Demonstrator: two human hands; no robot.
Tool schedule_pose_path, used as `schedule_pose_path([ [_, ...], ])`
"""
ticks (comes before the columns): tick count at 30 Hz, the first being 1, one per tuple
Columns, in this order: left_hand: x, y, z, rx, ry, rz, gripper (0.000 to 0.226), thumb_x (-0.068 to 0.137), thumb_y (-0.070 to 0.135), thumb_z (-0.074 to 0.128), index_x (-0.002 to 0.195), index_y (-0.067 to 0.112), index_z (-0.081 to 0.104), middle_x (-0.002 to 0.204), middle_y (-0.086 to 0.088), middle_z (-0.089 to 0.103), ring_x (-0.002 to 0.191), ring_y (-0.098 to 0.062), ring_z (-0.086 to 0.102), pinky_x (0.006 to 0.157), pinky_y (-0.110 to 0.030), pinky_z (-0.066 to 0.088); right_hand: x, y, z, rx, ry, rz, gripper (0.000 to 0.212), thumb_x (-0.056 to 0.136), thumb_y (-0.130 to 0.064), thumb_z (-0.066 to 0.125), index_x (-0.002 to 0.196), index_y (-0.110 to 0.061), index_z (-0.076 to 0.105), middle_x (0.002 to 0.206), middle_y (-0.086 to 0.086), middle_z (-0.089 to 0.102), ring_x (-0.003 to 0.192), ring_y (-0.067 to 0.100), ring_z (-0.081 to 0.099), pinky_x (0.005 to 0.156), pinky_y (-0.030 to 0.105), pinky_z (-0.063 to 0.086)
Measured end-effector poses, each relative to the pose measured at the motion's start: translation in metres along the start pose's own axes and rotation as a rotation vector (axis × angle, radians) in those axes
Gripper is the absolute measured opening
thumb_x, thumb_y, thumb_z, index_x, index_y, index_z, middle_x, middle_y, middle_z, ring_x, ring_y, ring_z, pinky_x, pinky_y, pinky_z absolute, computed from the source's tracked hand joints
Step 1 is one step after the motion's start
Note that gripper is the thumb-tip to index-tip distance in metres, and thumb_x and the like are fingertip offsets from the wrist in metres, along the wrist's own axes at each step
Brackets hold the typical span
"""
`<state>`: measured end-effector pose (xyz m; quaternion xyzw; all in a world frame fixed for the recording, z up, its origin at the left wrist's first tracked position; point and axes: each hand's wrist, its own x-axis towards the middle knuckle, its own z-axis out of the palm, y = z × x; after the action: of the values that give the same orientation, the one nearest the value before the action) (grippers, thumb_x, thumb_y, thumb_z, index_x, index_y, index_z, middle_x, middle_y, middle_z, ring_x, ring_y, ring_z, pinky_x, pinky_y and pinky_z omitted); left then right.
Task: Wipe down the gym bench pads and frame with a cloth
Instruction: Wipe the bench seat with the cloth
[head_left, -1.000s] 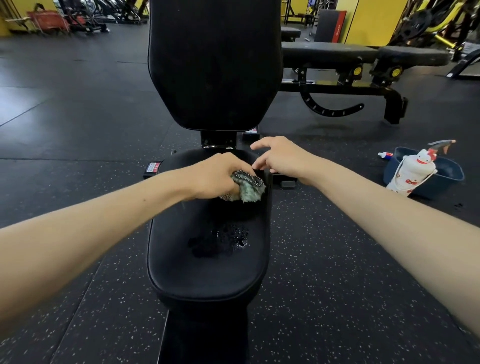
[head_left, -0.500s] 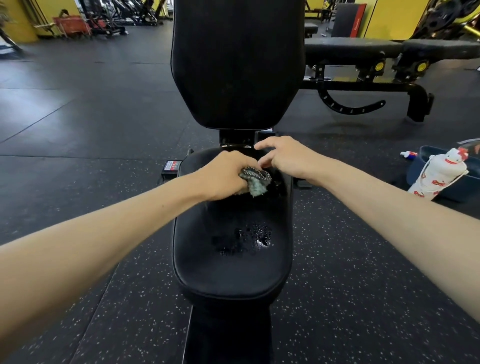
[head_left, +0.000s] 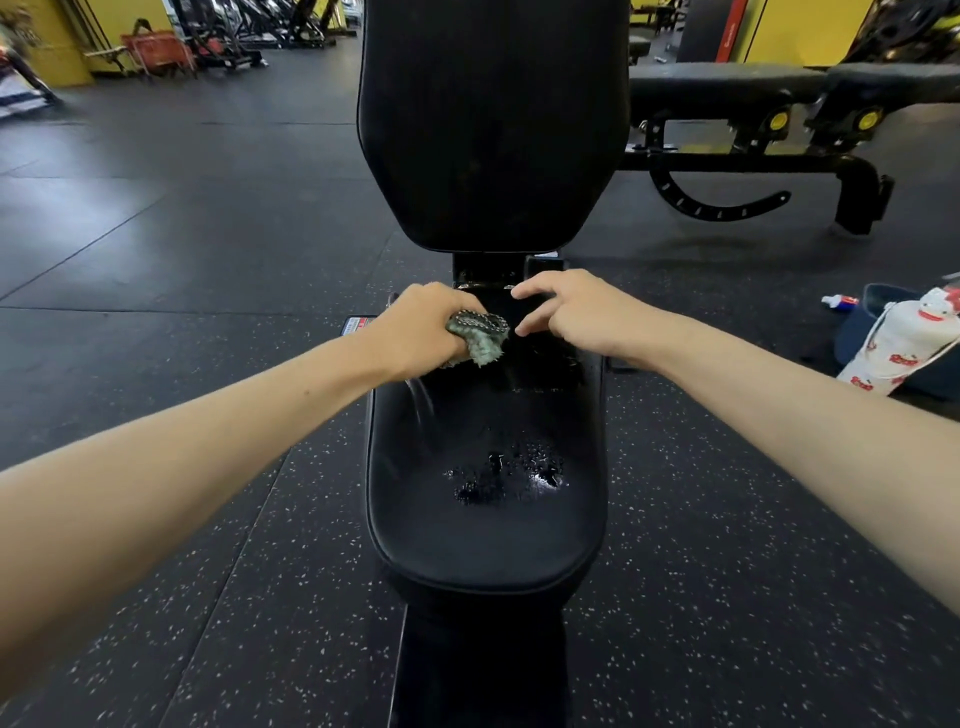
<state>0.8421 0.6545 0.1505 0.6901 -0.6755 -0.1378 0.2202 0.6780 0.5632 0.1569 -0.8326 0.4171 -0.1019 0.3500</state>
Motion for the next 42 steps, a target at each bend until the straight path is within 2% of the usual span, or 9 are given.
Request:
schedule_pose_path([
  [6,-0.016,0.016,-0.006,-0.283,-0.224,0.007,0.023,0.080,-0.008,0.063,0.097,0.006,0.069,0.079,-0.003,0.070,0.066,-0.004,0.057,0.066,-0.019,0.049,0.001,-0.003,0.003,0.037,0.006,-0.021,0.052,0.086,0.004,0.046,0.130,-0.021,0.055,0.120,0.005,0.066,0.116,0.023,0.058,0.104,0.044,0.043],
  [10,-0.001,-0.009,-0.027,-0.256,0.064,-0.079,0.022,0.078,-0.008,0.066,0.094,0.007,0.070,0.087,-0.010,0.072,0.073,-0.010,0.062,0.080,-0.032,0.053,0.000,-0.004,0.000,0.057,0.000,-0.017,0.054,0.086,0.007,0.040,0.129,-0.022,0.055,0.097,-0.006,0.072,0.111,0.028,0.063,0.103,0.047,0.045],
  [13,0.003,-0.022,-0.026,-0.111,0.141,-0.133,0.022,0.078,-0.006,0.063,0.095,0.007,0.070,0.089,-0.012,0.071,0.074,-0.013,0.060,0.076,-0.028,0.052,-0.001,-0.006,0.001,0.073,-0.014,-0.019,0.054,0.087,0.008,0.041,0.131,-0.021,0.053,0.106,0.001,0.071,0.113,0.020,0.061,0.104,0.041,0.044],
  [16,-0.003,-0.018,-0.012,-0.014,0.081,-0.084,0.030,0.080,-0.007,0.058,0.101,0.010,0.070,0.086,-0.001,0.068,0.071,-0.008,0.058,0.063,-0.007,0.043,0.000,-0.007,0.005,0.052,-0.032,-0.019,0.060,0.085,0.011,0.036,0.132,-0.022,0.053,0.108,0.000,0.071,0.116,0.016,0.058,0.105,0.036,0.042],
  [20,-0.008,-0.007,-0.007,0.035,0.023,-0.015,0.034,0.079,-0.004,0.061,0.107,0.013,0.070,0.092,-0.002,0.070,0.082,-0.013,0.062,0.075,-0.022,0.048,0.003,-0.008,0.008,0.043,-0.020,-0.025,0.060,0.083,0.011,0.036,0.130,-0.022,0.055,0.104,-0.004,0.070,0.115,0.017,0.058,0.105,0.038,0.042],
  [24,-0.016,0.005,-0.019,-0.202,-0.177,-0.017,0.026,0.079,-0.007,0.064,0.094,0.014,0.069,0.073,0.012,0.067,0.059,0.004,0.056,0.057,-0.008,0.042,0.003,-0.009,0.008,0.040,-0.023,-0.024,0.061,0.082,0.012,0.035,0.130,-0.021,0.055,0.093,-0.010,0.068,0.112,0.016,0.061,0.098,0.037,0.047],
  [29,-0.001,-0.028,-0.052,-0.193,0.135,-0.140,0.020,0.079,-0.007,0.065,0.091,0.009,0.068,0.080,-0.004,0.067,0.063,-0.006,0.056,0.065,-0.022,0.045,-0.001,-0.015,0.005,0.090,-0.025,-0.036,0.057,0.087,0.012,0.035,0.130,-0.021,0.053,0.108,0.000,0.069,0.112,0.010,0.059,0.085,0.017,0.044],
  [35,-0.008,-0.040,-0.020,-0.005,0.076,-0.097,0.034,0.078,-0.011,0.054,0.099,0.010,0.071,0.090,-0.004,0.071,0.077,-0.016,0.062,0.066,-0.017,0.045,-0.002,-0.024,0.013,0.036,-0.071,-0.084,0.059,0.086,0.014,0.032,0.130,-0.018,0.054,0.116,0.000,0.067,0.107,0.004,0.055,0.061,-0.001,0.037],
  [42,-0.026,-0.027,-0.030,-0.258,-0.162,-0.077,0.028,0.078,-0.004,0.065,0.098,0.014,0.071,0.085,-0.001,0.072,0.071,-0.009,0.061,0.074,-0.025,0.051,0.001,-0.023,0.022,-0.012,-0.079,-0.125,0.057,0.084,0.015,0.033,0.129,-0.011,0.057,0.119,0.002,0.067,0.119,0.006,0.054,0.084,0.010,0.038],
])
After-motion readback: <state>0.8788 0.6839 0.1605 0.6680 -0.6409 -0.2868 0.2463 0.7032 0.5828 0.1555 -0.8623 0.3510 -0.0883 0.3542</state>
